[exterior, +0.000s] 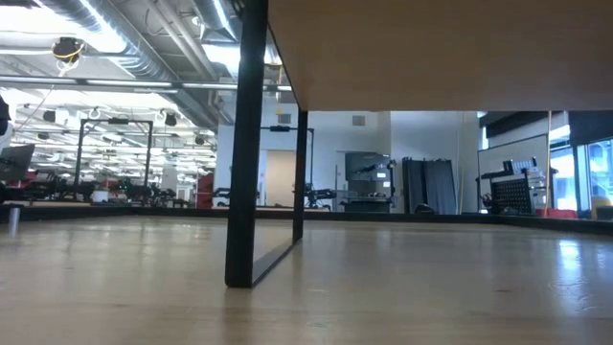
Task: Pick and place cans onto a shelf
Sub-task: Adjust the shelf
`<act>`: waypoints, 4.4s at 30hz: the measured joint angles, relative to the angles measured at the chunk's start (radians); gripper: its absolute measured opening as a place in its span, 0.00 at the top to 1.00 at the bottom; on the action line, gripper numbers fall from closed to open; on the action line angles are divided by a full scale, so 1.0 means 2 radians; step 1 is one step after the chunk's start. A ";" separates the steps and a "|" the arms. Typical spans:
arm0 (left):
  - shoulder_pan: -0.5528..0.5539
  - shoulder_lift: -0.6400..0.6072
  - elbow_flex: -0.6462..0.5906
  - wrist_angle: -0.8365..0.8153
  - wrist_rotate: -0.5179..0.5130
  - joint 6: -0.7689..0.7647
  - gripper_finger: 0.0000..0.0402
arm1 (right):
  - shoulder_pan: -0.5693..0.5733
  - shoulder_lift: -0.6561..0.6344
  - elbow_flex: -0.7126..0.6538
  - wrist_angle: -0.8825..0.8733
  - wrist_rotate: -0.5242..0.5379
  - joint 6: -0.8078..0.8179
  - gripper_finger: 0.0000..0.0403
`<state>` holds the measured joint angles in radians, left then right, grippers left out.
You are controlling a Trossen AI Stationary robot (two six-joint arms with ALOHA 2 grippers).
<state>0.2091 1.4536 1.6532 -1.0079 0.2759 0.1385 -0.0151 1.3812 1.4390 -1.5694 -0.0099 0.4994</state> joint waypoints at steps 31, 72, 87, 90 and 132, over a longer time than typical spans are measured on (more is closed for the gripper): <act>0.000 0.113 -0.416 0.678 0.110 0.005 1.00 | 0.000 -0.038 0.216 0.000 0.061 0.026 0.98; -0.072 0.079 -0.416 0.628 0.136 -0.078 1.00 | -0.001 -0.105 0.051 -0.001 0.052 0.082 0.98; -0.020 -0.048 -0.416 0.575 0.131 -0.067 1.00 | -0.026 -0.201 -0.212 -0.001 -0.040 0.189 0.98; -0.004 -0.072 -0.416 0.552 0.126 -0.060 1.00 | -0.026 -0.201 -0.238 0.006 -0.057 0.192 0.98; 0.032 -0.119 -0.416 0.467 0.091 -0.056 1.00 | 0.104 -0.201 -0.331 0.116 -0.234 0.304 0.98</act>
<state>0.2726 1.2152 0.8204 -0.0746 0.4576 0.0271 0.1929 0.9791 0.7769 -1.3380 -0.4772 1.1068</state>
